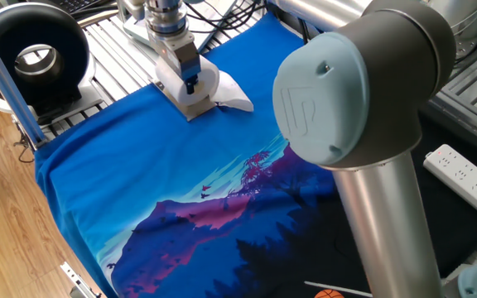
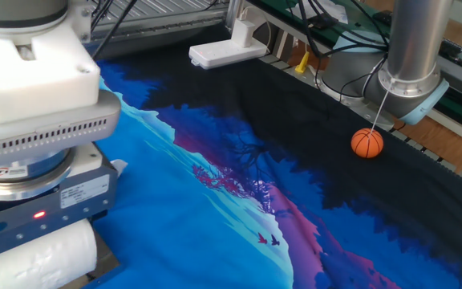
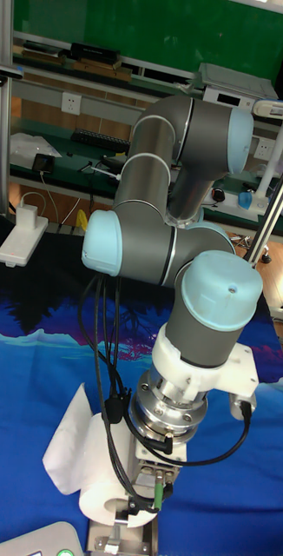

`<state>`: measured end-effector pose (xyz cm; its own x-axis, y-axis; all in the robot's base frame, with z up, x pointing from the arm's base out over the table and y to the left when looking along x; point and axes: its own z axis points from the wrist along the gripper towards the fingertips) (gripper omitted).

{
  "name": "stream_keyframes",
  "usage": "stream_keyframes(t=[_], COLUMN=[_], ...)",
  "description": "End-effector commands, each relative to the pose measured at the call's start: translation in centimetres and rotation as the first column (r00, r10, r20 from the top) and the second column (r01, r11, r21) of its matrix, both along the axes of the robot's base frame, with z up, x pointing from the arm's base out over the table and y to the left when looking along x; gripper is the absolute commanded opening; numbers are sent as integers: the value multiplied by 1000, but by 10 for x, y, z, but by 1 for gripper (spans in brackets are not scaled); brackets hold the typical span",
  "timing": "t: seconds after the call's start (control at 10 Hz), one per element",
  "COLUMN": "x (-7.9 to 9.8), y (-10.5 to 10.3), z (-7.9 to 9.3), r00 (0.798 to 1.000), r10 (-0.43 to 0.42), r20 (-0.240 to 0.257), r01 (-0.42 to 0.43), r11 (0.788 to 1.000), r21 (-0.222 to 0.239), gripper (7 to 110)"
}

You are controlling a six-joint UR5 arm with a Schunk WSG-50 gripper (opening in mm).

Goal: Put the toilet paper on its holder

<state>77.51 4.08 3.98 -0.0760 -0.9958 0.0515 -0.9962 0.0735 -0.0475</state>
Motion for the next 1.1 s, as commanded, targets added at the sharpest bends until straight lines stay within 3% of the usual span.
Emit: stream_keyframes(t=[0.0, 0.1, 0.3, 0.4, 1.0], x=[8, 3, -19, -22, -23], y=[1, 3, 12, 17, 16], z=[1, 1, 1, 1, 1], r00=[1000, 1000, 995, 995, 996], r10=[-9, -19, -66, -48, -16], r20=[20, 10, -75, -88, -92], r01=[9, 19, 70, 54, 22], r11=[1000, 1000, 997, 997, 998], r21=[4, 13, 46, 62, 62], gripper=[7, 7, 7, 7, 7])
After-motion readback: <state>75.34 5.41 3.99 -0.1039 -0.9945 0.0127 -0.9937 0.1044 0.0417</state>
